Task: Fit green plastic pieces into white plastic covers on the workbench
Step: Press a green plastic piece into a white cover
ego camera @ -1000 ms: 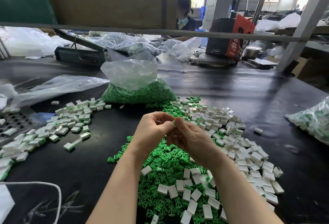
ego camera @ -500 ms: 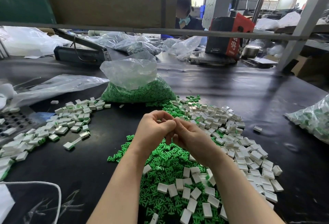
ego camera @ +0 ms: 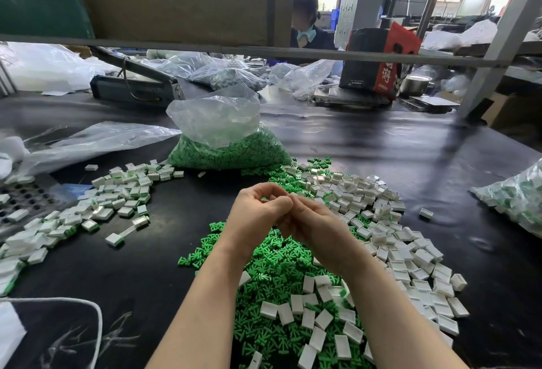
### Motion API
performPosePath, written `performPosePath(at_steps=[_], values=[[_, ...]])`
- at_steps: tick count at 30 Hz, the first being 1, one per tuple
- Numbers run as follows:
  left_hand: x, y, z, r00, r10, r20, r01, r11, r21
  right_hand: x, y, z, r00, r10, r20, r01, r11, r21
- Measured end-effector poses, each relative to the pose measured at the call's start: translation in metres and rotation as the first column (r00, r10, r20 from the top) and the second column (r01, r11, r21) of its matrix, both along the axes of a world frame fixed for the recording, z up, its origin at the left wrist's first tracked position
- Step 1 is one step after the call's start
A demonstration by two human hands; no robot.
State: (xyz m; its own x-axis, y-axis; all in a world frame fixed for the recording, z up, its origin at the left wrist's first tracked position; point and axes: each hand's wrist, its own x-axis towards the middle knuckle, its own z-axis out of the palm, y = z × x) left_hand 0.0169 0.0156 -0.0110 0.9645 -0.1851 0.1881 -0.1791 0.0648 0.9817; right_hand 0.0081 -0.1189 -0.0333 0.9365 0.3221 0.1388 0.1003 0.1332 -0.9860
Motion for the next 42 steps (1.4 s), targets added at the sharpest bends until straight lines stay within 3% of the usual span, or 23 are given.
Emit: performPosePath(at_steps=[11, 17, 20, 24, 27, 30, 32, 37, 39, 42], values=[[0.001, 0.002, 0.0, 1.0, 0.019, -0.003, -0.019, 1.0, -0.002, 0.001, 0.005, 0.001, 0.999, -0.047, -0.007, 0.047, 0.999, -0.015], [0.008, 0.013, -0.005, 0.986, 0.062, -0.156, -0.075, 0.994, -0.082, -0.001, 0.008, 0.007, 0.992, -0.117, 0.042, 0.123, 0.974, -0.192], [0.016, 0.032, -0.007, 0.917, 0.172, -0.36, -0.268, 0.934, -0.237, 0.003, -0.004, 0.005, 0.939, -0.317, 0.133, 0.344, 0.87, -0.354], [0.027, 0.07, -0.01, 0.767, 0.168, -0.62, -0.553, 0.663, -0.505, 0.008, -0.029, 0.002, 0.816, -0.514, 0.266, 0.57, 0.633, -0.524], [0.029, 0.094, -0.015, 0.72, 0.126, -0.682, -0.653, 0.454, -0.606, 0.01, -0.045, -0.003, 0.755, -0.549, 0.359, 0.619, 0.416, -0.666], [0.031, 0.108, -0.018, 0.699, 0.175, -0.693, -0.701, 0.355, -0.618, 0.009, -0.055, -0.008, 0.71, -0.546, 0.445, 0.618, 0.181, -0.765], [0.033, 0.114, -0.018, 0.715, 0.207, -0.668, -0.694, 0.325, -0.643, 0.009, -0.059, -0.01, 0.683, -0.531, 0.501, 0.628, 0.075, -0.775], [0.034, 0.116, -0.013, 0.782, 0.267, -0.564, -0.623, 0.288, -0.727, 0.01, -0.058, -0.012, 0.764, -0.421, 0.489, 0.556, 0.045, -0.83], [0.032, 0.112, -0.01, 0.803, 0.251, -0.541, -0.596, 0.324, -0.734, 0.011, -0.056, -0.015, 0.79, -0.384, 0.477, 0.532, 0.042, -0.846], [0.029, 0.101, -0.008, 0.817, 0.224, -0.531, -0.57, 0.453, -0.686, 0.012, -0.052, -0.014, 0.774, -0.358, 0.522, 0.598, 0.143, -0.789]])
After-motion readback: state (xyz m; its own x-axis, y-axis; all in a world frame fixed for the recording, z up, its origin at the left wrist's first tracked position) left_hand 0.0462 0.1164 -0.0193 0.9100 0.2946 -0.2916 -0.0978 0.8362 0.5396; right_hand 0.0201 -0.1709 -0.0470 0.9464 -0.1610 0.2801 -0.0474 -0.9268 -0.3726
